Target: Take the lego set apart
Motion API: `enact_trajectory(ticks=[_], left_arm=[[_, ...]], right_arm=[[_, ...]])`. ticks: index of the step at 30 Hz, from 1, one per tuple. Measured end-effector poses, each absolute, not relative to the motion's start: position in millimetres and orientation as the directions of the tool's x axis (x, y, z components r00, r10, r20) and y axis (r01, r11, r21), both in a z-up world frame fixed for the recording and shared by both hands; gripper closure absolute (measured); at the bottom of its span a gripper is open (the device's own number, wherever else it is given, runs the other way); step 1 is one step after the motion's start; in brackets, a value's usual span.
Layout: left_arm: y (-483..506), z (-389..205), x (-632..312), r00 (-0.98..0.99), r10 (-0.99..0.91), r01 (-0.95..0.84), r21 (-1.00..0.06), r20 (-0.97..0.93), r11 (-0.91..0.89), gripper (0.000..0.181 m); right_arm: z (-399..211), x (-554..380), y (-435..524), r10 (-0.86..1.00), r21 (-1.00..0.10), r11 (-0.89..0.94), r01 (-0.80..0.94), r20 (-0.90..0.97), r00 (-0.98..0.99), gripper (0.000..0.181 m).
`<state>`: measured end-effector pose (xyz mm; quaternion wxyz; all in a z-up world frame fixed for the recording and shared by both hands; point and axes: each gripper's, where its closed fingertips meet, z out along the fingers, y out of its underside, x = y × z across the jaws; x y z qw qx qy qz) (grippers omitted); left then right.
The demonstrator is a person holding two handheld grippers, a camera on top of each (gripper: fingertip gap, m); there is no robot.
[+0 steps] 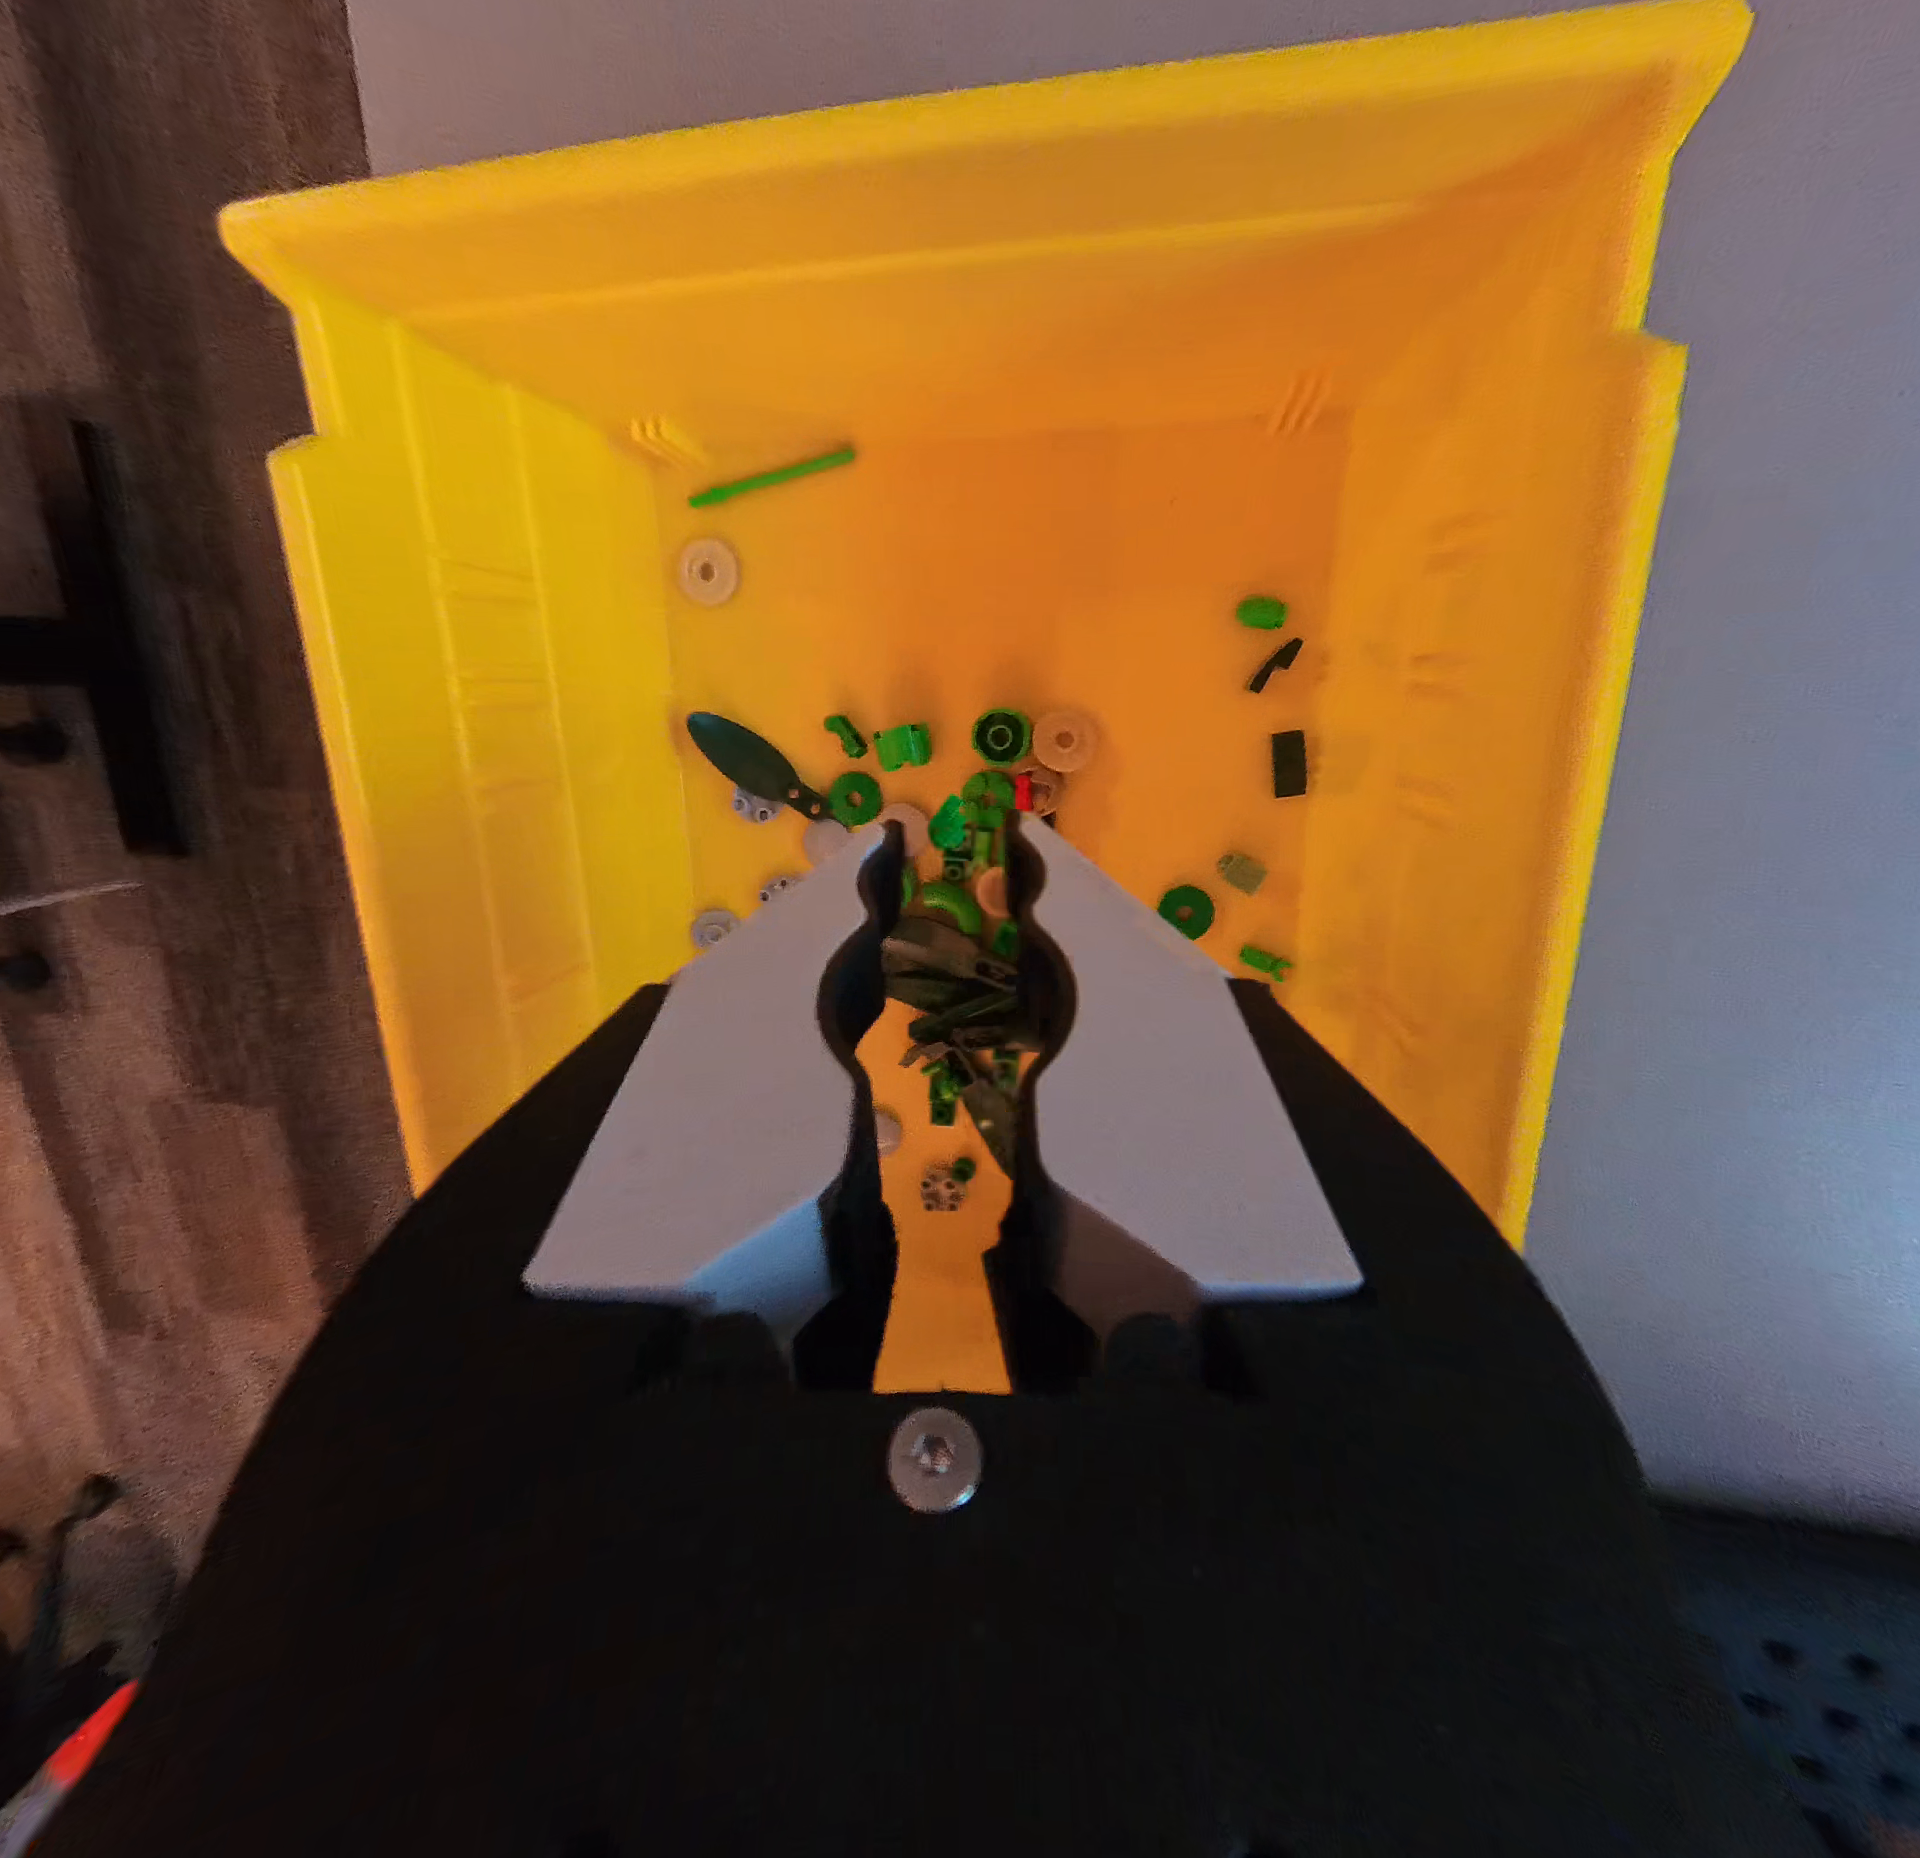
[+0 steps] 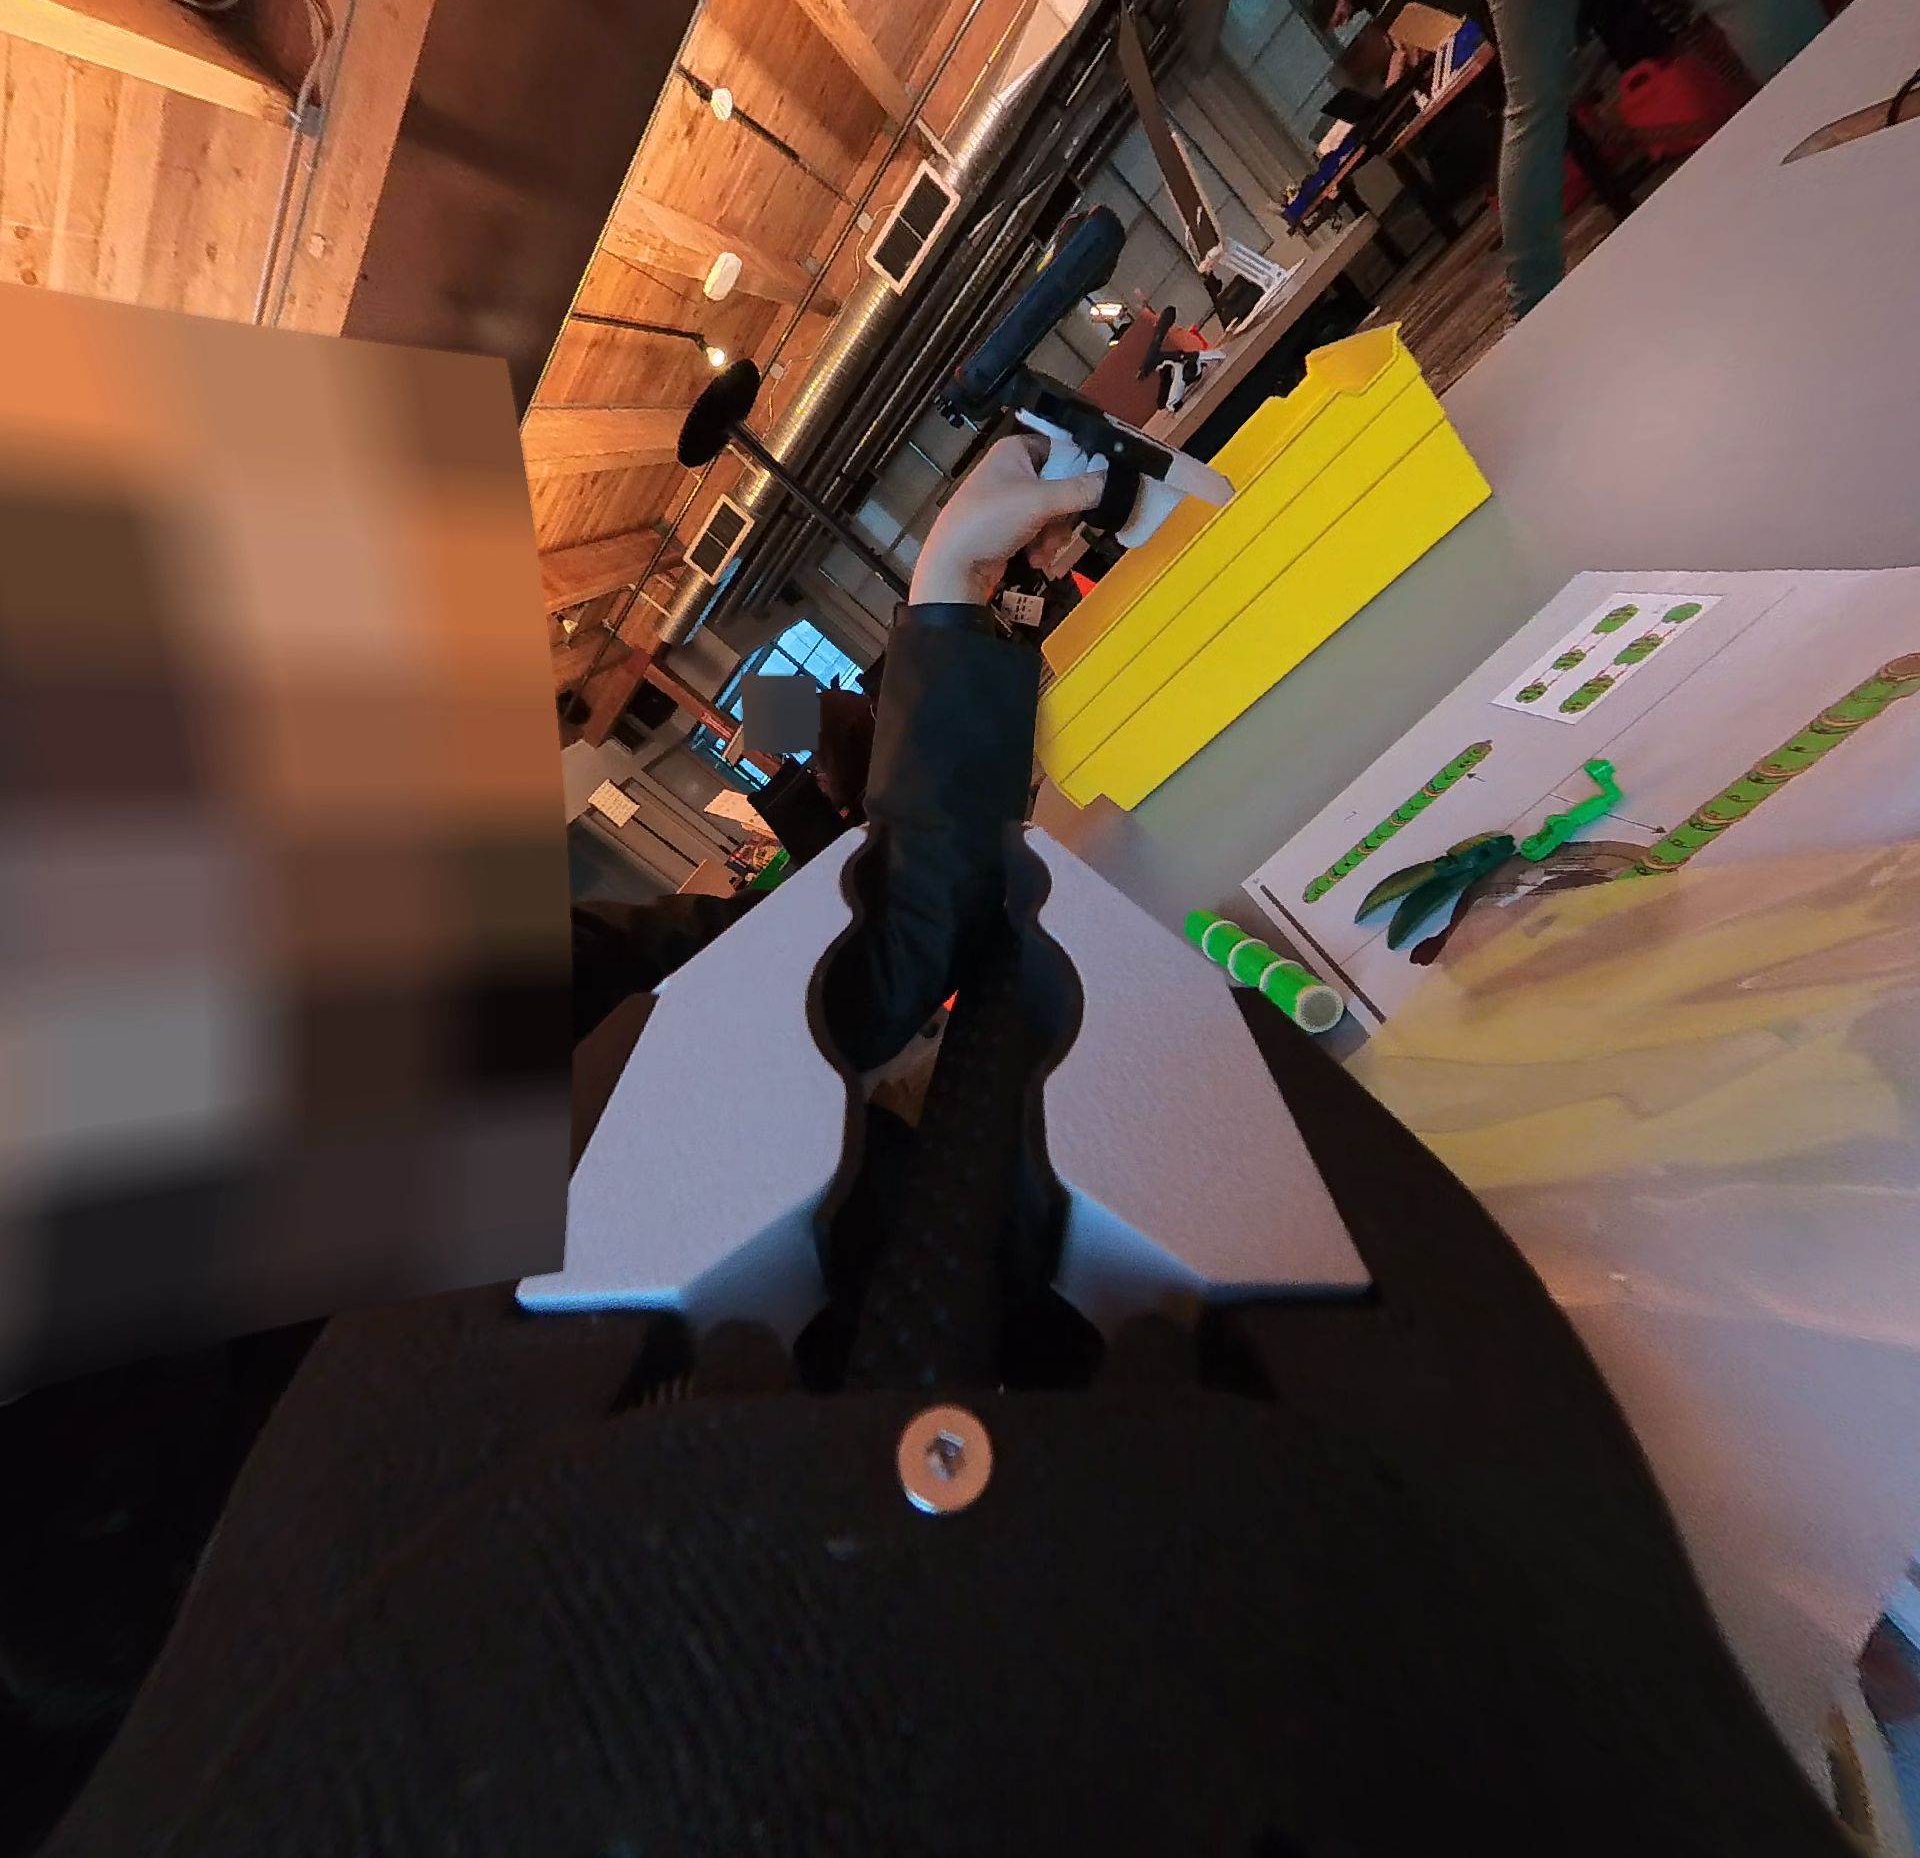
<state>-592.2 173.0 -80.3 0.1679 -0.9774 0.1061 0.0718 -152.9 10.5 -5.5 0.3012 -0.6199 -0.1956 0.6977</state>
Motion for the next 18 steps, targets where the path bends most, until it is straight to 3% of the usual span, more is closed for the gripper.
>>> enact_trajectory(ticks=[3,6,9,12,15,18], left_arm=[[177.2,-72.5,-582.2,0.972,-0.178,-0.221,-0.351,-0.15,-0.91,0.145],[174.5,-59.4,-554.9,0.963,-0.238,-0.268,-0.377,-0.125,-0.886,0.146],[172.0,-27.3,-456.4,0.88,-0.466,-0.35,-0.538,0.092,-0.767,0.153],[142.8,-5.0,-338.9,0.608,-0.751,-0.47,-0.646,0.257,-0.601,0.151],[110.3,-40.0,-263.4,0.393,-0.881,-0.647,-0.602,0.263,-0.468,0.164],[106.6,-89.0,-234.7,0.392,-0.896,-0.737,-0.512,0.208,-0.441,0.163]], right_arm=[[-5.5,-150.5,12.3,0.662,-0.645,-0.741,-0.186,-0.748,-0.045,0.157],[-6.1,-148.7,14.5,0.668,-0.651,-0.734,-0.193,-0.744,-0.029,0.161],[-5.2,-148.4,14.6,0.677,-0.66,-0.725,-0.196,-0.735,-0.027,0.162],[-6.9,-149.2,14.2,0.678,-0.662,-0.725,-0.19,-0.735,-0.025,0.161],[-10.2,-149.0,15.5,0.678,-0.664,-0.724,-0.186,-0.735,-0.014,0.162],[-11.6,-148.6,16.2,0.679,-0.667,-0.722,-0.184,-0.734,-0.006,0.162]])
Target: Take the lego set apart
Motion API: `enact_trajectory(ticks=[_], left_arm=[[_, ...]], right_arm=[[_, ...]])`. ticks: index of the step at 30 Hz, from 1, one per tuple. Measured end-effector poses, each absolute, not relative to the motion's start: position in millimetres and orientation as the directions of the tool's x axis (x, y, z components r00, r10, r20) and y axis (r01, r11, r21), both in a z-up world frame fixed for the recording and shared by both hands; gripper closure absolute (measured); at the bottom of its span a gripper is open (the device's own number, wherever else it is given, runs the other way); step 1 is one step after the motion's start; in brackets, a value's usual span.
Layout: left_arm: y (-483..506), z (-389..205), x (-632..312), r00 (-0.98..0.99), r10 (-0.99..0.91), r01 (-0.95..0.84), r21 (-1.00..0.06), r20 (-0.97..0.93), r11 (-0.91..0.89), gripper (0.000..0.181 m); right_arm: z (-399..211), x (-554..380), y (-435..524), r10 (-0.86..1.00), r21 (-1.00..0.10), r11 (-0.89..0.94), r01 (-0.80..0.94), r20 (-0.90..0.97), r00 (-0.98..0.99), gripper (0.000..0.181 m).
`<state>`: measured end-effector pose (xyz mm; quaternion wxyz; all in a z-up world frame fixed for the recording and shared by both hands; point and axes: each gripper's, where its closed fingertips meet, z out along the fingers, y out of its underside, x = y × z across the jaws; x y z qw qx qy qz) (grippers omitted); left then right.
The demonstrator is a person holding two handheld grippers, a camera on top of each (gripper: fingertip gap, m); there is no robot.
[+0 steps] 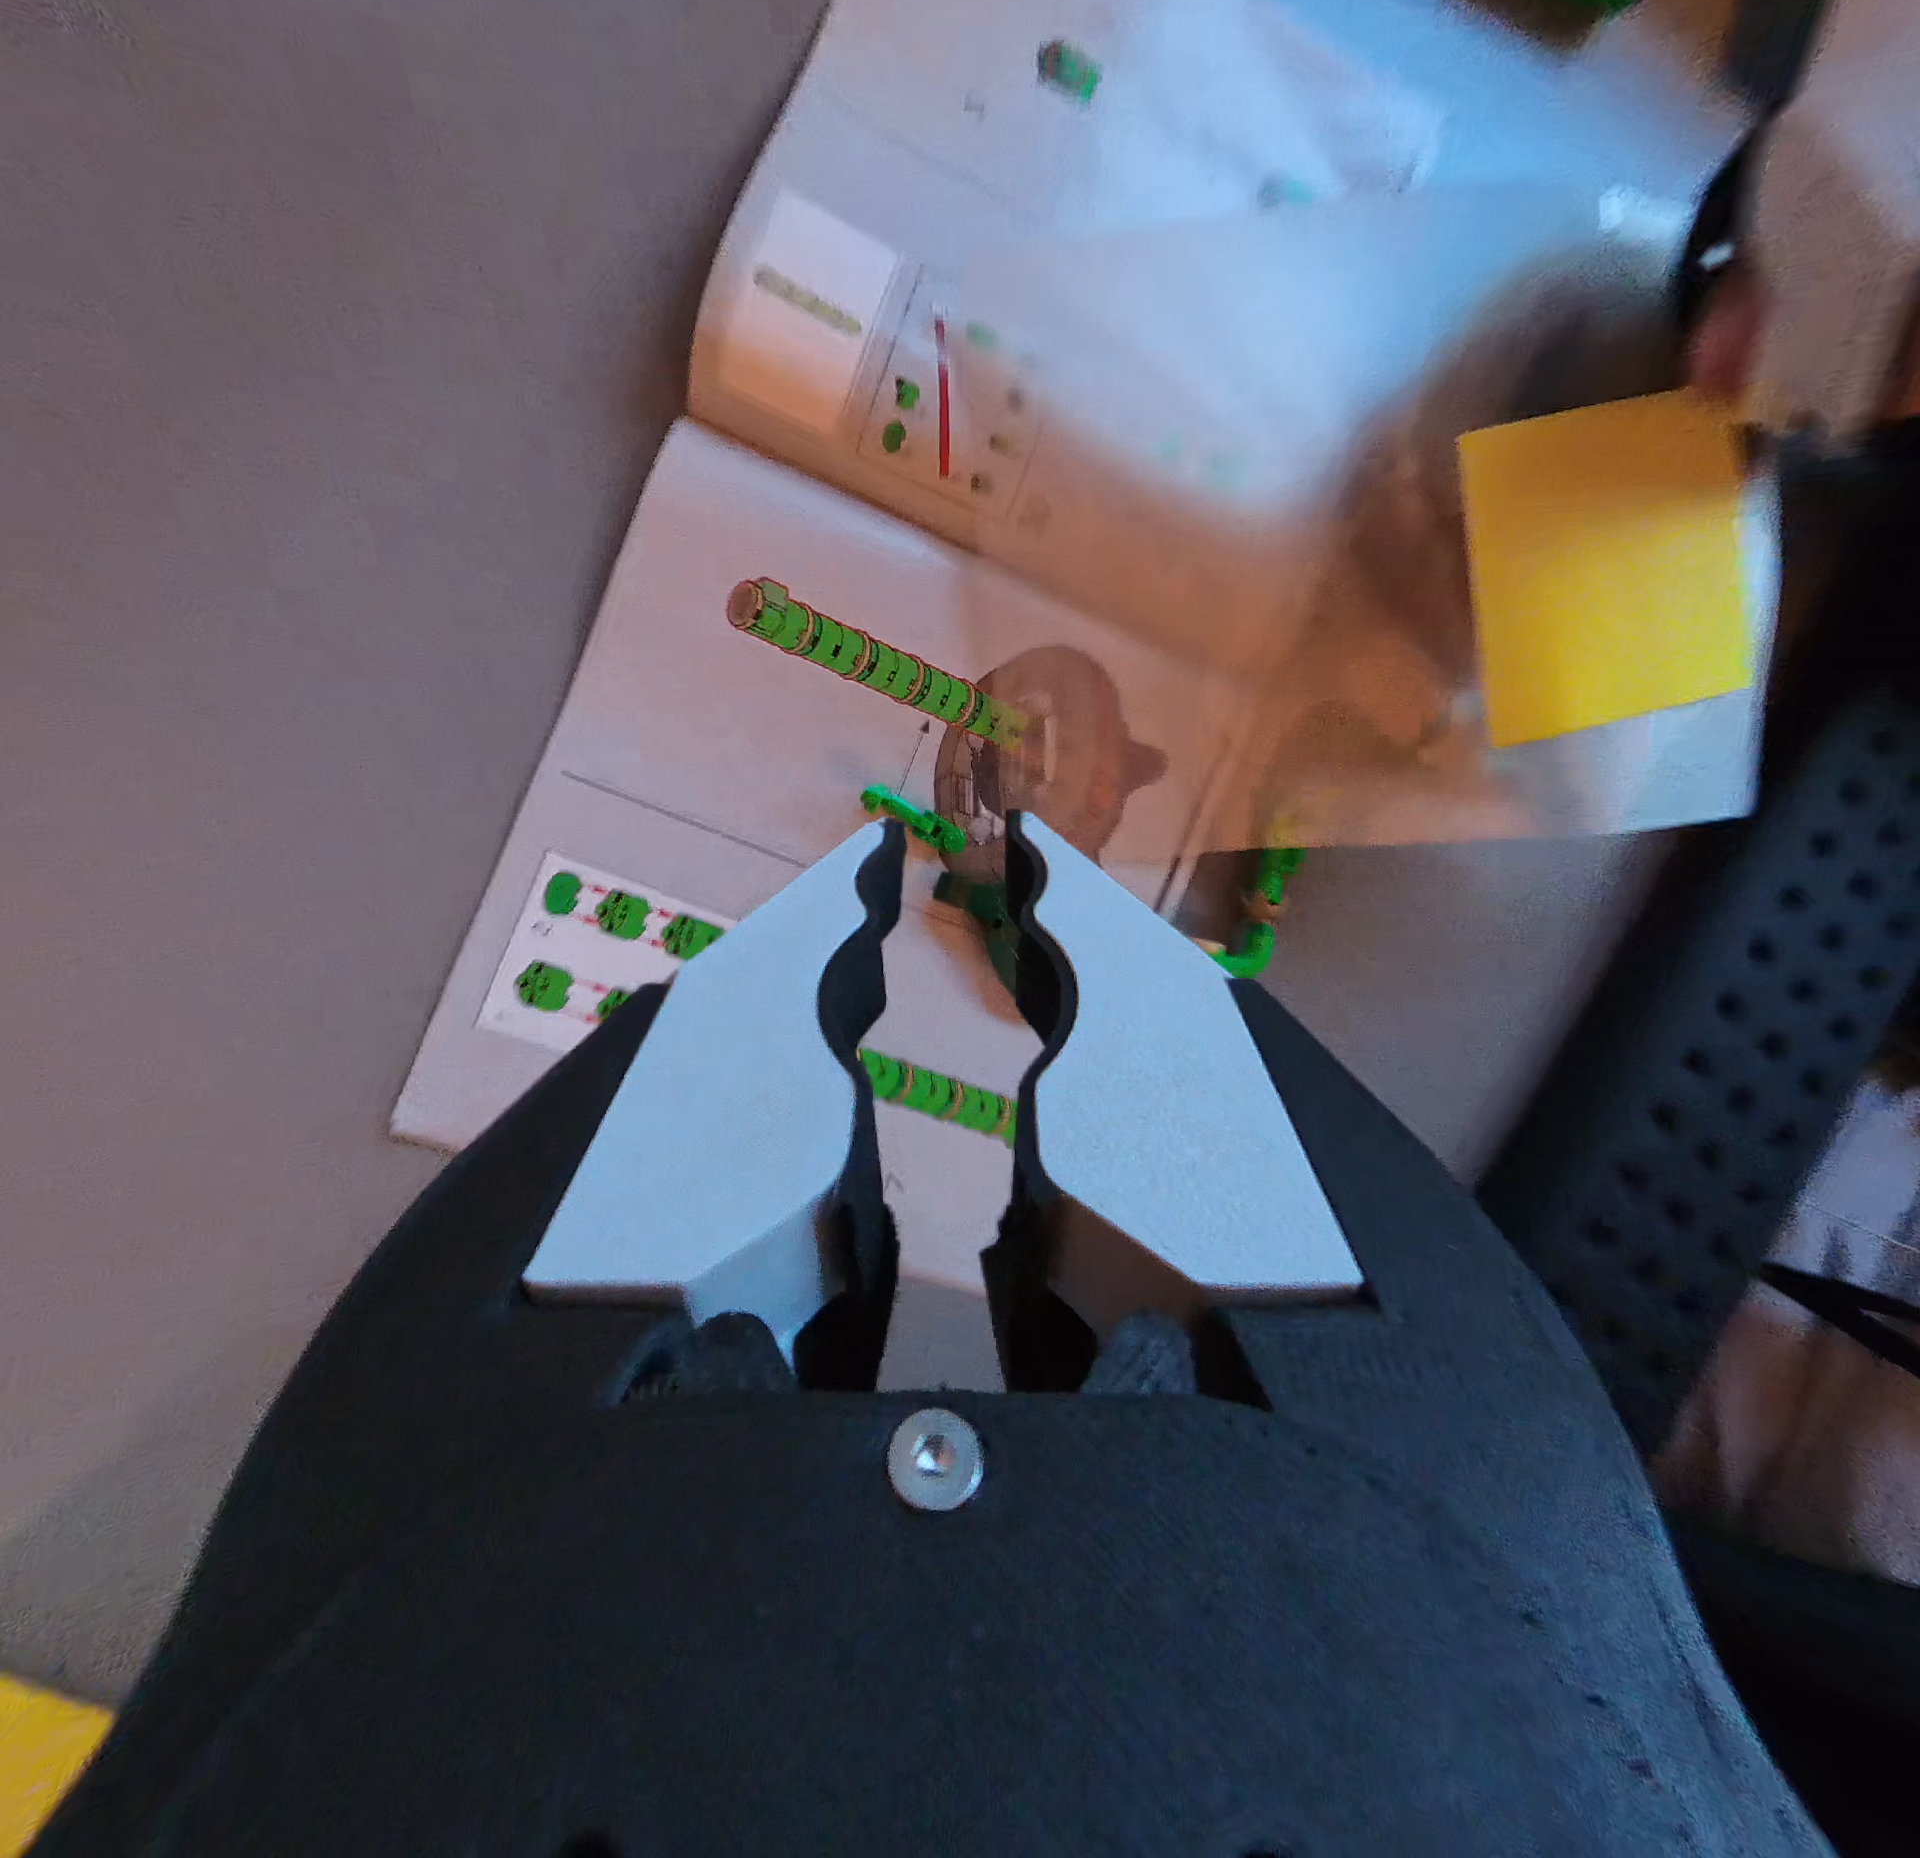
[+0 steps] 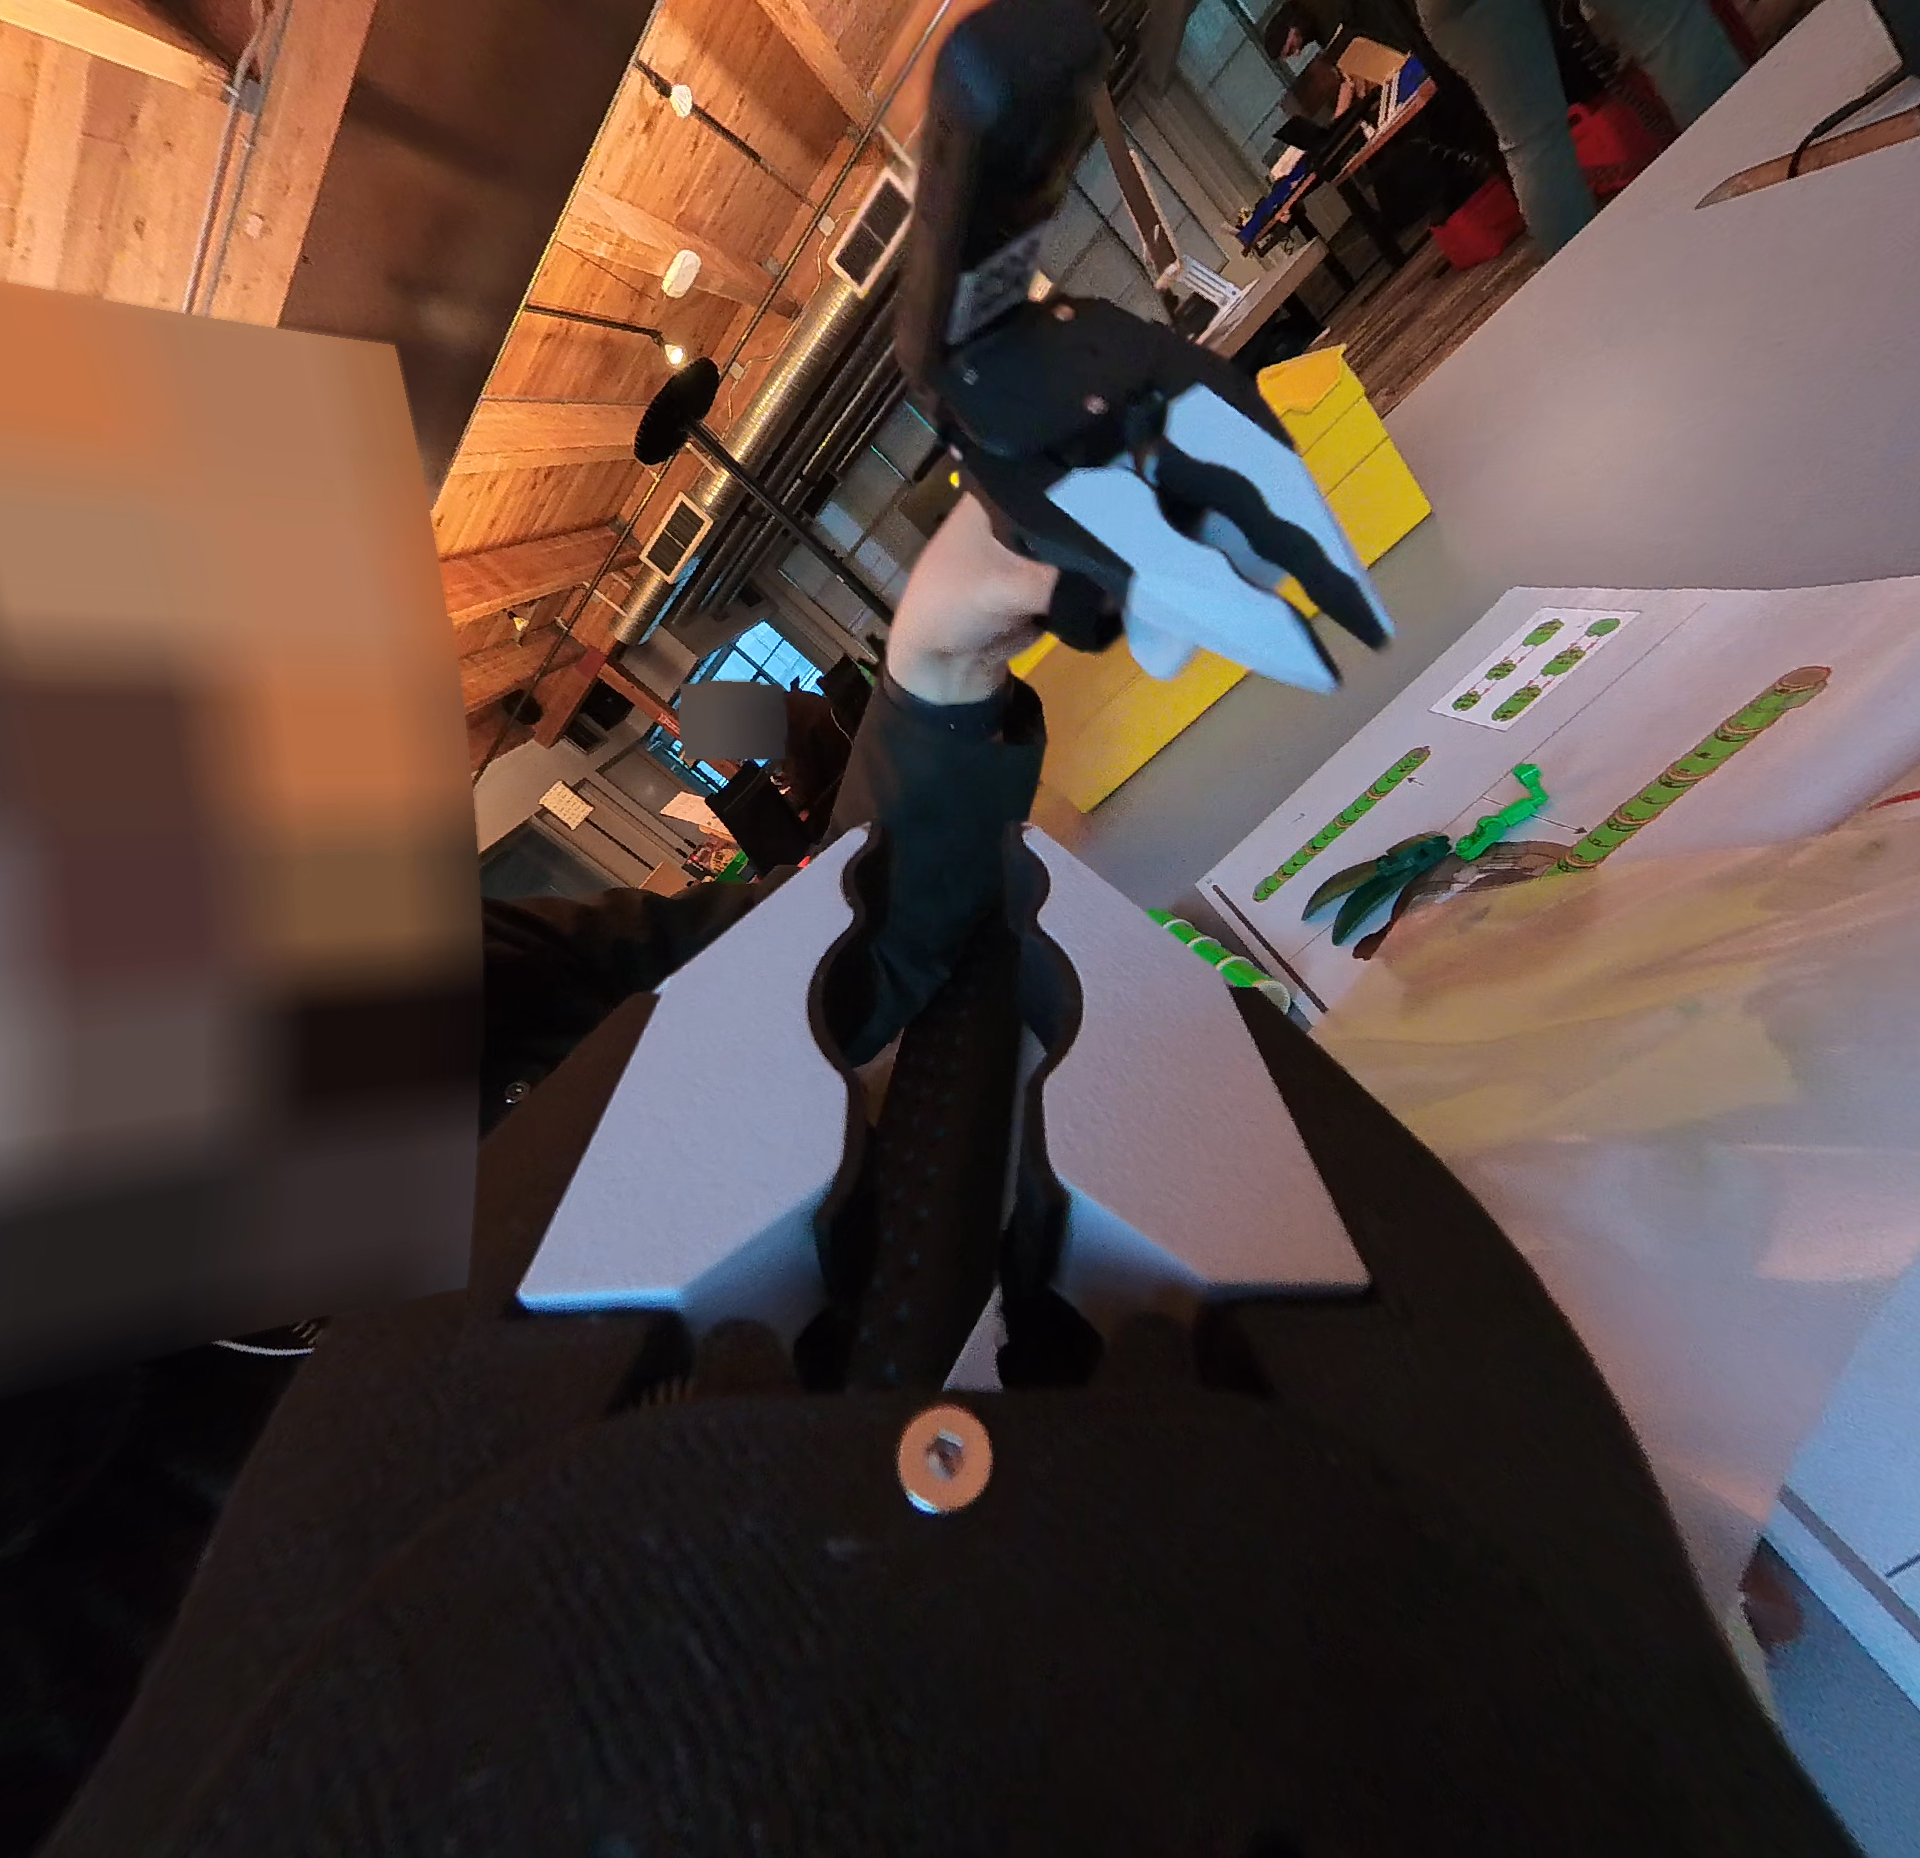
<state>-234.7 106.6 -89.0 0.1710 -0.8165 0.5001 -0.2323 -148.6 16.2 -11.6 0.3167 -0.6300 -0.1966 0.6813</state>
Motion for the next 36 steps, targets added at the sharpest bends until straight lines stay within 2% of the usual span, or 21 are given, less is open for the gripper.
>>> enact_trajectory(ticks=[4,9,13,17,19,22,24,26,30,33,36], left_arm=[[115.2,-124.0,-226.8,0.358,-0.929,-0.807,-0.469,0.096,-0.359,0.156],[125.2,-134.3,-222.5,0.196,-0.978,-0.831,-0.541,-0.068,-0.129,0.156],[122.5,-147.6,-229.7,0.156,-0.986,-0.862,-0.495,-0.061,-0.106,0.155],[121.6,-152.8,-229.1,0.142,-0.989,-0.858,-0.504,-0.046,-0.1,0.164],[121.9,-152.0,-228.8,0.135,-0.989,-0.854,-0.513,-0.053,-0.089,0.177],[116.4,-150.2,-228.8,0.097,-0.994,-0.857,-0.512,-0.053,-0.056,0.178],[110.6,-138.4,-222.3,0.066,-0.995,-0.839,-0.544,-0.073,-0.016,0.178],[101.5,-109.9,-206.7,0.035,-0.993,-0.771,-0.636,-0.11,0.043,0.178],[62.7,-20.5,-172.1,-0.017,-0.945,-0.48,-0.827,-0.327,0.294,0.178],[29.3,20.6,-162.0,-0.002,-0.852,-0.339,-0.801,-0.524,0.493,0.178],[5.0,30.6,-153.7,-0.013,-0.776,-0.301,-0.737,-0.631,0.605,0.178]], right_arm=[[-10.8,-149.1,15.0,0.686,-0.675,-0.716,-0.177,-0.728,-0.003,0.162],[-11.7,-149.8,14.7,0.69,-0.681,-0.713,-0.17,-0.724,0.006,0.161],[-12.5,-150.7,14.3,0.689,-0.681,-0.714,-0.164,-0.725,0.007,0.161],[-12.9,-150.9,14.1,0.689,-0.681,-0.714,-0.161,-0.724,0.01,0.162],[-13.3,-150.8,14.3,0.688,-0.681,-0.715,-0.161,-0.725,0.012,0.162],[-15.0,-150.7,15.2,0.688,-0.682,-0.714,-0.158,-0.725,0.024,0.162],[-17.8,-151.2,16.6,0.69,-0.688,-0.709,-0.151,-0.722,0.047,0.162],[-18.0,-151.8,17.6,0.701,-0.702,-0.696,-0.153,-0.71,0.067,0.162],[-3.3,-149.9,21.2,0.748,-0.747,-0.627,-0.224,-0.657,0.098,0.16],[12.7,-147.1,21.4,0.756,-0.736,-0.605,-0.304,-0.65,0.069,0.155],[25.5,-149.7,13.4,0.755,-0.704,-0.622,-0.342,-0.655,-0.025,0.155]])
